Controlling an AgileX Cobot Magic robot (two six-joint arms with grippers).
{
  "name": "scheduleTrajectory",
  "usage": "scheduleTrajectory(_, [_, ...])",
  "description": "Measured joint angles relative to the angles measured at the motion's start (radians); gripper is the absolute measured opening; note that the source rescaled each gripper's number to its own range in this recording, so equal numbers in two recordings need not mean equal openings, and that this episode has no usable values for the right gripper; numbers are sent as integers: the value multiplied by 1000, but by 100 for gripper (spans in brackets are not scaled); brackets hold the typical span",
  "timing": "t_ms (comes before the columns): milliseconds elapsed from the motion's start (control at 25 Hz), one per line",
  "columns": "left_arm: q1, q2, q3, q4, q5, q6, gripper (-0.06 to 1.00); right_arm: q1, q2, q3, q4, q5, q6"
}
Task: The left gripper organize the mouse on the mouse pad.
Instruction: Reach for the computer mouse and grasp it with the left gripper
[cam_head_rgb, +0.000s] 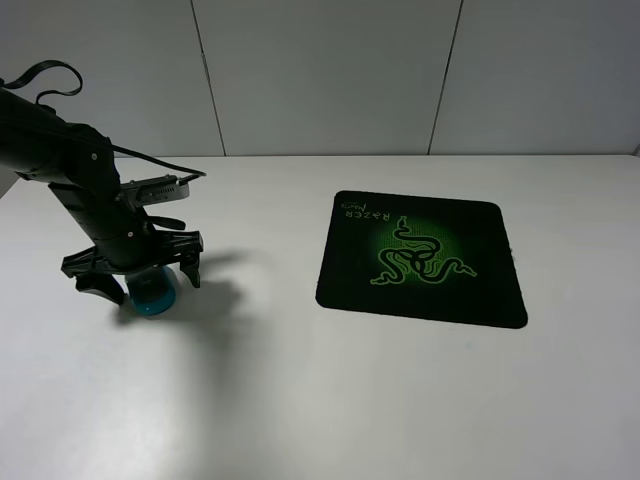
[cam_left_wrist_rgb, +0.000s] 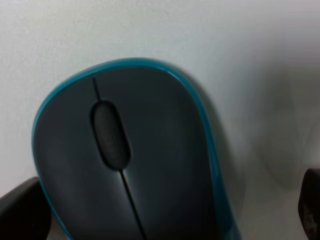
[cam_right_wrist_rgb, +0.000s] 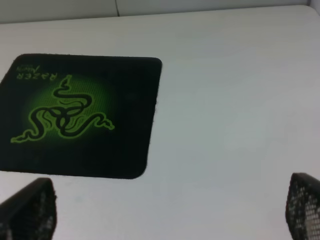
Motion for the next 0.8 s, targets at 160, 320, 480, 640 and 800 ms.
scheduleTrajectory(160, [0,1,0,0,0,0,84,0,0,0,0,0,0])
scheduleTrajectory(320, [0,1,0,0,-16,0,43,0,0,0,0,0,0])
scheduleTrajectory(480, [0,2,0,0,-20,0,2,0,0,0,0,0,0])
scheduleTrajectory(640, [0,2,0,0,-21,0,0,0,0,0,1,0,0])
scheduleTrajectory(800, [0,3,0,0,-21,0,0,0,0,0,1,0,0])
